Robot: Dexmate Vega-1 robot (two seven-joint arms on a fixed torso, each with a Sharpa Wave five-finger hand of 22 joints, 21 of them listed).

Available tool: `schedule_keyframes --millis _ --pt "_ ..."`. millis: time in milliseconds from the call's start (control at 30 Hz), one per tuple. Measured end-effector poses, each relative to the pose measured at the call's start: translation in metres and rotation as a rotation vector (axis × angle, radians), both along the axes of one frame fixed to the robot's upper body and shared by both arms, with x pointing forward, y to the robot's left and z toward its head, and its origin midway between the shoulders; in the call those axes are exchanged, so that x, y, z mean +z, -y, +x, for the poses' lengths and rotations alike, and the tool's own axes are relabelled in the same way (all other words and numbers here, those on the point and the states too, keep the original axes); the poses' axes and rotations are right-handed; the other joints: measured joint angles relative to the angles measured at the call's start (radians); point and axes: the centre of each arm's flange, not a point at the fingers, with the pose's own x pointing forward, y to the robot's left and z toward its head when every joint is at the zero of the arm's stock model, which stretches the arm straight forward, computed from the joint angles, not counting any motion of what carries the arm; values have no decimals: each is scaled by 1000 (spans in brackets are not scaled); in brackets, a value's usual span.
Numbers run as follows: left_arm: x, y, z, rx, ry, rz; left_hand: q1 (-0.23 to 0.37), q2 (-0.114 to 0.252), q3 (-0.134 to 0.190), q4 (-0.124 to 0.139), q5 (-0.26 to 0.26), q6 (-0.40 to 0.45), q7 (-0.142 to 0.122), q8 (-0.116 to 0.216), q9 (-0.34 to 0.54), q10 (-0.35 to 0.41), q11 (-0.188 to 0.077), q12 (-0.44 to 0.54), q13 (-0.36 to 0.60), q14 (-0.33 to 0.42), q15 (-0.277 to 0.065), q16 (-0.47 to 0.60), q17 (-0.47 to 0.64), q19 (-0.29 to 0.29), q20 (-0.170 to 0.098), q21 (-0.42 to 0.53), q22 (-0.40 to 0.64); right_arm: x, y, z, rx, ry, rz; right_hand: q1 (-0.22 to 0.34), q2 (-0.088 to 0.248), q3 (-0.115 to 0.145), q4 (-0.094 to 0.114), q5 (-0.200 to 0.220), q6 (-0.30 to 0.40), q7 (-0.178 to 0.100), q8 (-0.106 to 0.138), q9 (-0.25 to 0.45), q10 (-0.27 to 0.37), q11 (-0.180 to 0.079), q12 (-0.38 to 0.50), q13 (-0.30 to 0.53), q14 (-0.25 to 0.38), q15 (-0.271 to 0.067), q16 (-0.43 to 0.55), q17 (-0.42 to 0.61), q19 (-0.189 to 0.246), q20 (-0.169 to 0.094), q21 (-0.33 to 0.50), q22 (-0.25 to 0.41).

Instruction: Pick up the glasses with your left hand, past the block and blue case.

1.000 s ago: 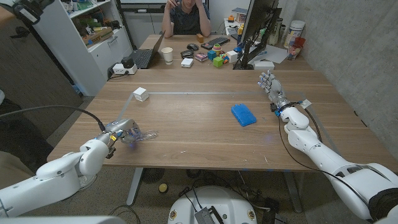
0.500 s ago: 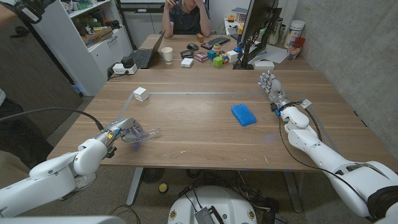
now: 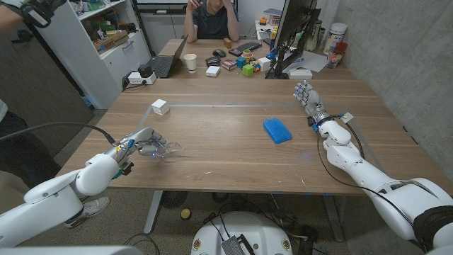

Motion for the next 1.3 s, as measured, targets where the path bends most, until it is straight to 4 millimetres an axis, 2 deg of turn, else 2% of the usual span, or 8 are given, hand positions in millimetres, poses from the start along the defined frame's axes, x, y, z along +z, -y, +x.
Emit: schedule_keyframes --millis 733,1300 --pt "30 5 -12 -117 91 -103 0 0 4 -4 -4 0 -1 -8 5 8 4 -14 0 3 3 -5 0 -5 -5 12 -5 0 1 12 6 -12 2 0 0 0 0 0 0 0 0 0 3 3 0 0 7 0 0 0 0 0 0 0" --pt "46 15 -24 -170 153 -153 0 0 4 -4 -1 -1 -1 -16 4 13 3 -22 0 7 6 -17 1 -9 -1 24 -9 1 6 13 13 -8 4 0 0 0 0 0 0 0 0 0 3 3 0 0 7 0 0 0 0 0 0 0"
